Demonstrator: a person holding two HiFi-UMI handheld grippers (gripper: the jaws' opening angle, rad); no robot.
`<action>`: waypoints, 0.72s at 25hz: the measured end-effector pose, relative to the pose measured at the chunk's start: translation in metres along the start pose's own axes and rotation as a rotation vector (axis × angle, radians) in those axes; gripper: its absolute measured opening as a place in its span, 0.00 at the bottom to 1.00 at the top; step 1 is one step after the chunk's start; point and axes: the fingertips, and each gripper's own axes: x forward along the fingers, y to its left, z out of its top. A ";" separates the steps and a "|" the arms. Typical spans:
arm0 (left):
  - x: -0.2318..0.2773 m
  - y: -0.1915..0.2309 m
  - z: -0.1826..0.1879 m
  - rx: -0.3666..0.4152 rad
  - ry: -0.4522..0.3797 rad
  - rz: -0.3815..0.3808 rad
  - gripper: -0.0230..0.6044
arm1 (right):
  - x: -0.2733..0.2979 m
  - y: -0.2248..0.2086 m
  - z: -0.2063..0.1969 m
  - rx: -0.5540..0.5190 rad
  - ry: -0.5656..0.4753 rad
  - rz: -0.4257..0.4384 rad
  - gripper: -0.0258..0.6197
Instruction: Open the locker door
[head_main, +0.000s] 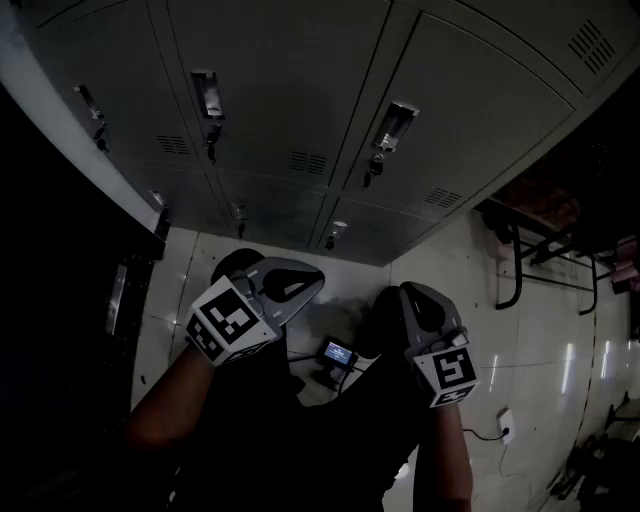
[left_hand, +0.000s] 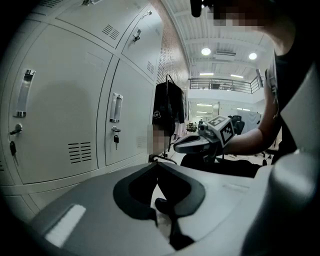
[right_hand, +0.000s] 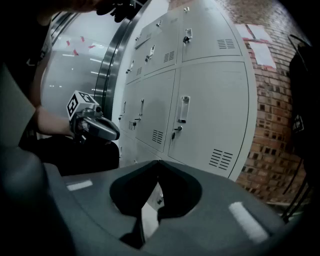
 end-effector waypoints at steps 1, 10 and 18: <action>-0.001 0.000 0.001 0.001 -0.003 -0.006 0.06 | 0.006 -0.001 -0.001 -0.025 0.017 -0.021 0.04; -0.011 0.002 0.007 -0.009 -0.040 -0.021 0.06 | 0.087 -0.030 0.008 -0.374 0.180 -0.168 0.11; -0.012 0.002 0.010 -0.018 -0.057 -0.028 0.06 | 0.147 -0.061 0.054 -0.734 0.256 -0.331 0.23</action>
